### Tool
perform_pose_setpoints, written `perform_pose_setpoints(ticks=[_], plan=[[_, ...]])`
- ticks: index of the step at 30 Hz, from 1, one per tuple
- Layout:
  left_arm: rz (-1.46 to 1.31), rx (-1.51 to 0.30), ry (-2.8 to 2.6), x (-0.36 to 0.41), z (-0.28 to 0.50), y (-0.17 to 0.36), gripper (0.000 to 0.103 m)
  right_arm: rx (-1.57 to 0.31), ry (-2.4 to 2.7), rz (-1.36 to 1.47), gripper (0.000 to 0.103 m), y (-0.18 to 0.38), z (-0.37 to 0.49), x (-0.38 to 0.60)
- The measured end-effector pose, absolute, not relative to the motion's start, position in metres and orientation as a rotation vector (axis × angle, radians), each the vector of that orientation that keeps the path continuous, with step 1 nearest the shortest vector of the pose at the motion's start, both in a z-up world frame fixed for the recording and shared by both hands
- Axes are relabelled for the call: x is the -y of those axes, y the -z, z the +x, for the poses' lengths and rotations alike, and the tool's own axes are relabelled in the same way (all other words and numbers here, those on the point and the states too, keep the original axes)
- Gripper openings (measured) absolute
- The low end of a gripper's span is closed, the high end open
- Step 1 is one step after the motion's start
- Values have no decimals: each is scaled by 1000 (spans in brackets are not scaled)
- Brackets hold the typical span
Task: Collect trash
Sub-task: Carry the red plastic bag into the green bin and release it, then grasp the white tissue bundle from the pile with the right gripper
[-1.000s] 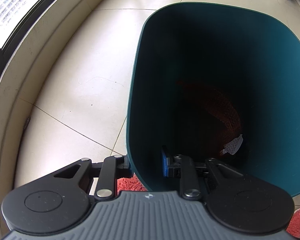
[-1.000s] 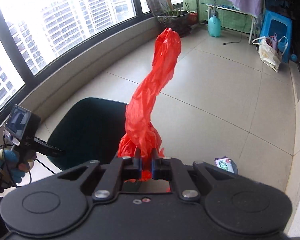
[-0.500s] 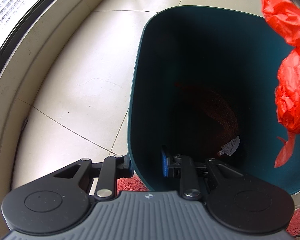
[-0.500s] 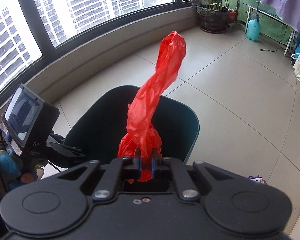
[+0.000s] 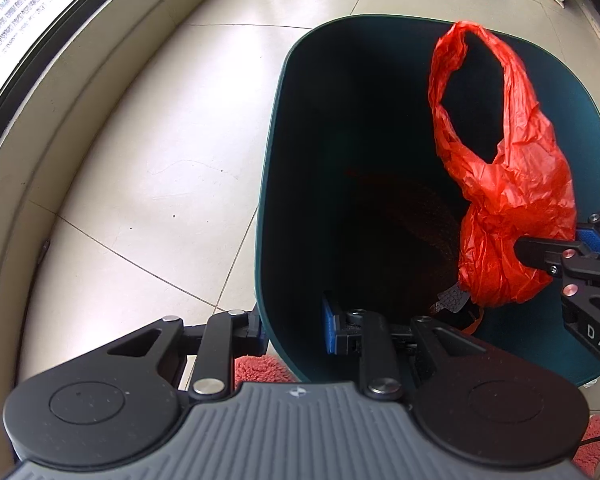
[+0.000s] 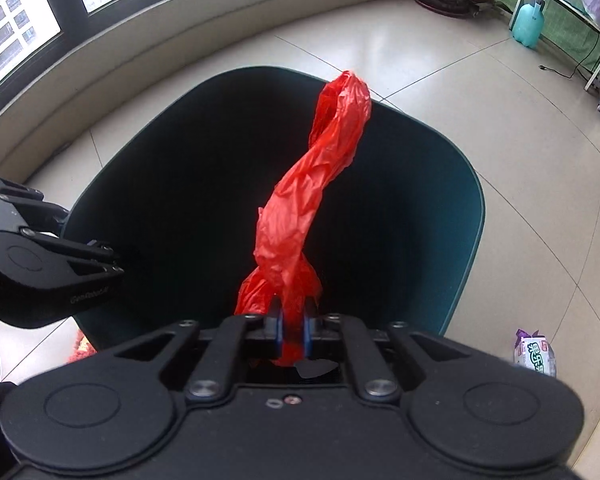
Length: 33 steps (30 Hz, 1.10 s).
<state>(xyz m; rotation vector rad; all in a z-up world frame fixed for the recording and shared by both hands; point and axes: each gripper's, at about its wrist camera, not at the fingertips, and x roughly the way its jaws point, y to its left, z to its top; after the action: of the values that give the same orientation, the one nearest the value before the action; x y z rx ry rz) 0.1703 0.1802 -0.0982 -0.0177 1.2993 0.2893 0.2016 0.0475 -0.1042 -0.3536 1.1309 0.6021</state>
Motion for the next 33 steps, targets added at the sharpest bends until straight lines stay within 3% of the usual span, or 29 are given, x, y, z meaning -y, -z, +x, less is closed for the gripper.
perform_pose_setpoints(ticks=[14, 33], plan=[[-19, -1299, -295, -177, 171, 98, 24, -1133, -616, -318, 19, 95, 199, -43], [-17, -1290, -303, -175, 170, 99, 24, -1008, -594, -97, 32, 7, 189, 68]])
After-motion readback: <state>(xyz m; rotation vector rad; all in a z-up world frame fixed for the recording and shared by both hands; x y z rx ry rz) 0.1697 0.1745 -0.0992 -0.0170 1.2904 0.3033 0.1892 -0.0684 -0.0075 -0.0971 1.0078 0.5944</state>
